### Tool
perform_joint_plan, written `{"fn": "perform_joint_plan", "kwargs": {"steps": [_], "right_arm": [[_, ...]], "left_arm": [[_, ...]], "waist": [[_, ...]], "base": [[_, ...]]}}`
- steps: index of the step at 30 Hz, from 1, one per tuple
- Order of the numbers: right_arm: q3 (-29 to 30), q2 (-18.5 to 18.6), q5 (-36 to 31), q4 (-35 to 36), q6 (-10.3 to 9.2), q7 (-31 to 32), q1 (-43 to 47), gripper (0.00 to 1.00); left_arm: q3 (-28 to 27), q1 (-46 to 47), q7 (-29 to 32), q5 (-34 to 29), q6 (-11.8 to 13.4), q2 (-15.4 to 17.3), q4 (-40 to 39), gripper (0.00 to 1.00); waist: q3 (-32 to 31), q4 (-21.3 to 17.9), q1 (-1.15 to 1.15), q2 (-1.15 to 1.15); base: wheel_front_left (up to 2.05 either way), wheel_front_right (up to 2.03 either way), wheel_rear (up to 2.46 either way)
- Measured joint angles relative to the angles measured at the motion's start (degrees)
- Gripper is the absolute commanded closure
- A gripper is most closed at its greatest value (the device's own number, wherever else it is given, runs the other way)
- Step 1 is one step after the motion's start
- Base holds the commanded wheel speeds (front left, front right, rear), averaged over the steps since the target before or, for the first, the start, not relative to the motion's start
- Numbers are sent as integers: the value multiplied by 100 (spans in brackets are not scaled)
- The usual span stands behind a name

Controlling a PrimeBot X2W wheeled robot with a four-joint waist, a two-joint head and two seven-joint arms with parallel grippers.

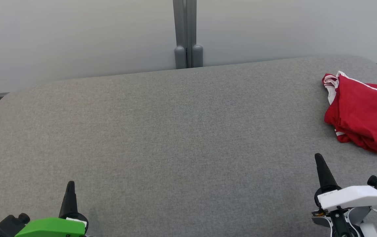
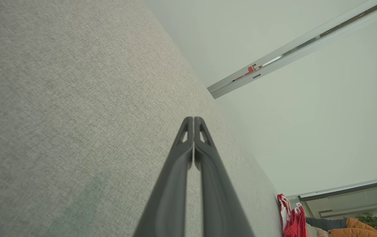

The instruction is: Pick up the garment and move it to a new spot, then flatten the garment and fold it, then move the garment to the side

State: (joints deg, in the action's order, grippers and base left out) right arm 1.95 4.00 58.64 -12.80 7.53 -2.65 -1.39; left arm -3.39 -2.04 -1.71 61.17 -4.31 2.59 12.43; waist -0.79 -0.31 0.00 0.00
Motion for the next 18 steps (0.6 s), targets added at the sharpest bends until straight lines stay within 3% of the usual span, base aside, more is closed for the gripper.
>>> {"fn": "perform_joint_plan", "kwargs": {"steps": [18], "right_arm": [[116,-11,1111,-36,0,269,-131,100]], "left_arm": [[-91,250,266,1006,-103,1,59,100]], "waist": [[26,8,0,0]], "base": [[0,0,0]]}}
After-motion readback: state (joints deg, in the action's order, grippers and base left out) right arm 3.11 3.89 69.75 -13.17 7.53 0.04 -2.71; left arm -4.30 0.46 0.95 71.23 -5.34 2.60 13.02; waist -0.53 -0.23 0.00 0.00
